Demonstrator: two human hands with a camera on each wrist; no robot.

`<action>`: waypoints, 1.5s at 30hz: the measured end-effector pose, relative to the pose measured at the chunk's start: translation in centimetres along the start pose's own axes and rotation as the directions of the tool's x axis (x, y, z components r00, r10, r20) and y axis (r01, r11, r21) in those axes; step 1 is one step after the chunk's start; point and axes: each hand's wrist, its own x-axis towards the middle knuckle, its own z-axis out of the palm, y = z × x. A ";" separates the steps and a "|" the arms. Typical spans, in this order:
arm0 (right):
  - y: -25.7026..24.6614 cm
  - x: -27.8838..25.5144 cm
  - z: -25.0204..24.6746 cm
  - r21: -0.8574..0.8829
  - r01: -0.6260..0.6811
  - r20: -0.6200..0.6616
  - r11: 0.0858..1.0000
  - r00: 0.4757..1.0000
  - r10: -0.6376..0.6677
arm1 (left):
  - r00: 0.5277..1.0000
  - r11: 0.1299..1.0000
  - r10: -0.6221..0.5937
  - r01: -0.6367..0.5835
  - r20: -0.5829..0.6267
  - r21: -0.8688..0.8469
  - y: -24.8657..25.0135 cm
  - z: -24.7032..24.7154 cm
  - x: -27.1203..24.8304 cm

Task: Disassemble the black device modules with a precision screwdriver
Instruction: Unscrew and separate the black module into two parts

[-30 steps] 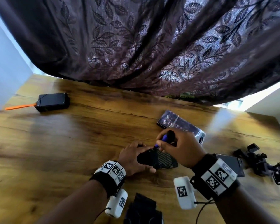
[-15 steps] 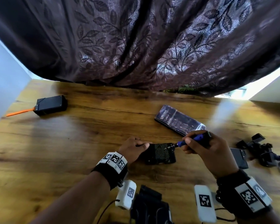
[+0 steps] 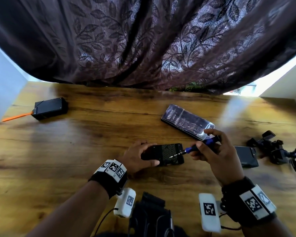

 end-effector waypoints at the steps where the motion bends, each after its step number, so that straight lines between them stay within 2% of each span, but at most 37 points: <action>1: -0.1 -0.2 0.1 -0.002 0.005 0.004 1.000 1.000 -0.005 | 1.000 1.000 0.002 -0.002 0.010 0.008 0.0 0.0 -0.1; 11: 0.8 -1.0 2.2 -0.087 0.008 0.050 0.996 0.999 -0.004 | 0.997 0.998 0.064 -0.062 0.044 -0.026 -0.6 -0.4 -0.1; 17: 1.0 -1.1 3.1 -0.105 0.011 0.064 0.994 0.998 -0.004 | 0.996 0.995 0.058 -0.053 0.062 -0.079 -1.2 -0.4 0.2; 38: 1.1 -1.1 3.5 -0.156 0.006 0.096 0.988 0.995 0.009 | 0.997 0.998 0.028 -0.024 0.067 -0.061 -1.2 -0.3 0.4; 43: 0.7 -1.3 3.5 -0.215 0.045 0.105 0.975 0.994 -0.023 | 0.998 0.998 0.022 -0.018 0.055 -0.067 -1.1 -0.3 0.3; 45: 0.4 -1.4 3.6 -0.310 0.123 0.151 0.943 0.985 -0.079 | 0.999 0.997 0.023 -0.019 0.045 -0.075 -1.3 -0.2 0.3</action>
